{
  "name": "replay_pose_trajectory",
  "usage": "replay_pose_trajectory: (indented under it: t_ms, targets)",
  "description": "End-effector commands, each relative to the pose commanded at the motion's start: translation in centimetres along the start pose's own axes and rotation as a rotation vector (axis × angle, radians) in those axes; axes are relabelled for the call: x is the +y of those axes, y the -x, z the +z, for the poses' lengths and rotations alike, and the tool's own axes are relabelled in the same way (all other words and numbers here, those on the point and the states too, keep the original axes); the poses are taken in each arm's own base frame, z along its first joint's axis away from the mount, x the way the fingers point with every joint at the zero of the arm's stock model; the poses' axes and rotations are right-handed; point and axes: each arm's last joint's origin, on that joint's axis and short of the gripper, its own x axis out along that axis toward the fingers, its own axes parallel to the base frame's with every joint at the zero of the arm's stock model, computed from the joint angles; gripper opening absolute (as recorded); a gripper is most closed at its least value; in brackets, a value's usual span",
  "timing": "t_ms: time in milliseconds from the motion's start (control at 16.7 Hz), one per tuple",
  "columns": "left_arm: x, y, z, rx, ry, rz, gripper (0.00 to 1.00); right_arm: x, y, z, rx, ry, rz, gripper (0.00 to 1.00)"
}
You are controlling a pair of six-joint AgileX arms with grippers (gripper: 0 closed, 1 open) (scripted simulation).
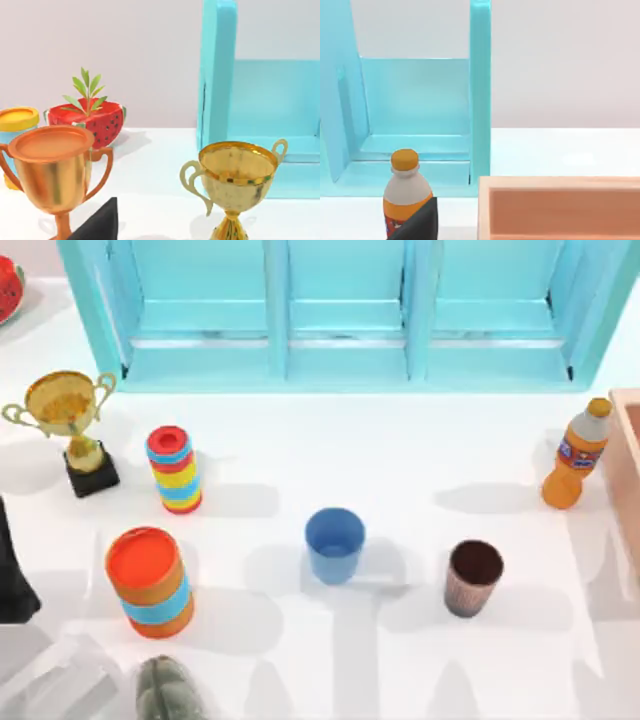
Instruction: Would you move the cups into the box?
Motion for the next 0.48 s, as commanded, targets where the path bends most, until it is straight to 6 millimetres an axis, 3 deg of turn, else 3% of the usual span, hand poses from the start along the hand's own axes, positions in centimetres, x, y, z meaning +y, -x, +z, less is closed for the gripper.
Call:
replay_pose_trajectory:
  t_ms: [240,480]
  targets:
    - [0.0,0.0,0.0,0.000,0.000,0.000,1.00,0.1,0.0,0.6,0.028,-0.013,0.014,1.00]
    - [0.0,0.0,0.0,0.000,0.000,0.000,1.00,1.0,-0.4,3.9,0.194,-0.075,0.074,1.00]
